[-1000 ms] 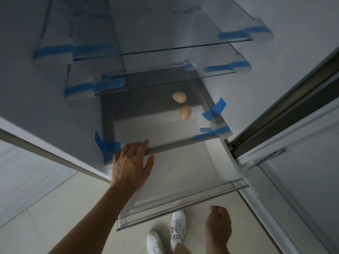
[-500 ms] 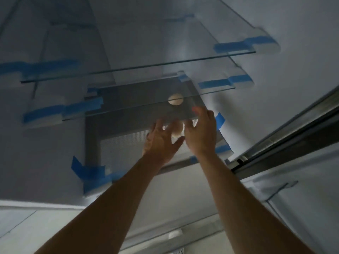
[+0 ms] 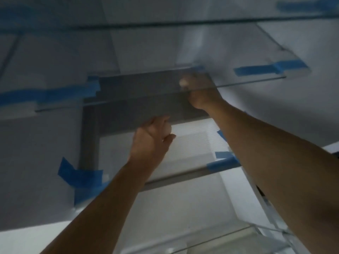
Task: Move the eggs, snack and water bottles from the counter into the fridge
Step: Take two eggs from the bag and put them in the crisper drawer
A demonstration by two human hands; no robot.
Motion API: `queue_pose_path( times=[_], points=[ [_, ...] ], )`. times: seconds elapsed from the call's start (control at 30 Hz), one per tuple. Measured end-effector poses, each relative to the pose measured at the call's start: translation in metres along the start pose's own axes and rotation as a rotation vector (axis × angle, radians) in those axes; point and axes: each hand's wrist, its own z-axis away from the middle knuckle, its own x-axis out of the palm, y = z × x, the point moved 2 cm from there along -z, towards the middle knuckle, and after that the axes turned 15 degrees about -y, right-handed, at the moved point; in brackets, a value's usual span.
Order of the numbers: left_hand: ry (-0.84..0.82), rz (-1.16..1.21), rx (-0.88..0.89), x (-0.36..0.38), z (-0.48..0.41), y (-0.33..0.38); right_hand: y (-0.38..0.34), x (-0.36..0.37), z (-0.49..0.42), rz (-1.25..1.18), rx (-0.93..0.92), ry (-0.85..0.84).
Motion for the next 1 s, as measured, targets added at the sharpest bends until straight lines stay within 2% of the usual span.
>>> queue_pose_path(
  times=[0.1, 0.23, 0.4, 0.53, 0.7, 0.87, 1.0],
  points=[
    [0.048, 0.025, -0.026, -0.006, 0.014, -0.006, -0.002, 0.005, 0.006, -0.07, 0.036, 0.026],
    [0.087, 0.049, -0.002, -0.006, 0.026, -0.013, 0.0, 0.019, 0.015, -0.31, 0.047, 0.136],
    [0.084, 0.066, 0.045, -0.002, 0.039, -0.015, -0.007, 0.03, 0.034, -0.378, 0.032, 0.247],
    [0.066, 0.098, 0.014, -0.007, 0.052, -0.006, -0.021, 0.029, 0.058, -0.445, 0.094, 0.291],
    [0.093, 0.204, -0.098, -0.026, 0.073, 0.01, -0.045, 0.017, 0.102, -0.813, 0.166, 0.357],
    [0.006, 0.433, -0.218, -0.04, 0.101, 0.021, -0.071, 0.006, 0.17, -1.079, 0.226, 0.287],
    [-0.104, 0.495, -0.238, -0.047, 0.131, 0.033, -0.086, -0.008, 0.227, -1.222, 0.26, 0.207]
  ],
)
